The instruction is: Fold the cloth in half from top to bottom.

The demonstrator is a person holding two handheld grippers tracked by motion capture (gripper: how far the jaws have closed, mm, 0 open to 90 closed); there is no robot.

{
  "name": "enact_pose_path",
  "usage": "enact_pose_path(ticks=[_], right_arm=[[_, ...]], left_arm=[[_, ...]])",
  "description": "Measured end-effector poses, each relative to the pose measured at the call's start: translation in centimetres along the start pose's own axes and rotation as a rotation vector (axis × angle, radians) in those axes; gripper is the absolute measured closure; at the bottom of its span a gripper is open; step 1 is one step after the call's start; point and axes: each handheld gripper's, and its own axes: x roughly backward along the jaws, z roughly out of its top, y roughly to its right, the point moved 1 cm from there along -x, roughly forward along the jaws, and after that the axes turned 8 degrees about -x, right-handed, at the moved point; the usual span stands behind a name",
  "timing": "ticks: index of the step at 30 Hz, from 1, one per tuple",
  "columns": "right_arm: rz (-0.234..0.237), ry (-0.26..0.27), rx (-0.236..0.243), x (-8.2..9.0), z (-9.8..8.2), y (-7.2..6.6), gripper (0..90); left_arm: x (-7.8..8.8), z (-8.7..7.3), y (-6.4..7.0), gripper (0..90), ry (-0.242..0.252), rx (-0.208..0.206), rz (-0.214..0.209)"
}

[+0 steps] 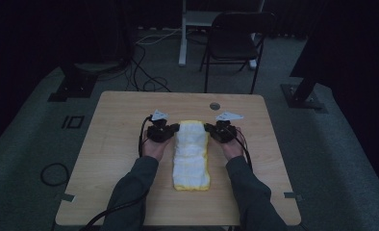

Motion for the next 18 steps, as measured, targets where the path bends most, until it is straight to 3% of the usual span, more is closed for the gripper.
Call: enact_pose_path(ticks=[18], right_arm=[[0.064,0.041,0.028,3.1,-1.2,-1.6,87.1]], left_arm=[[3.3,-1.9,2.2,86.8,0.049,-0.012,-0.047]])
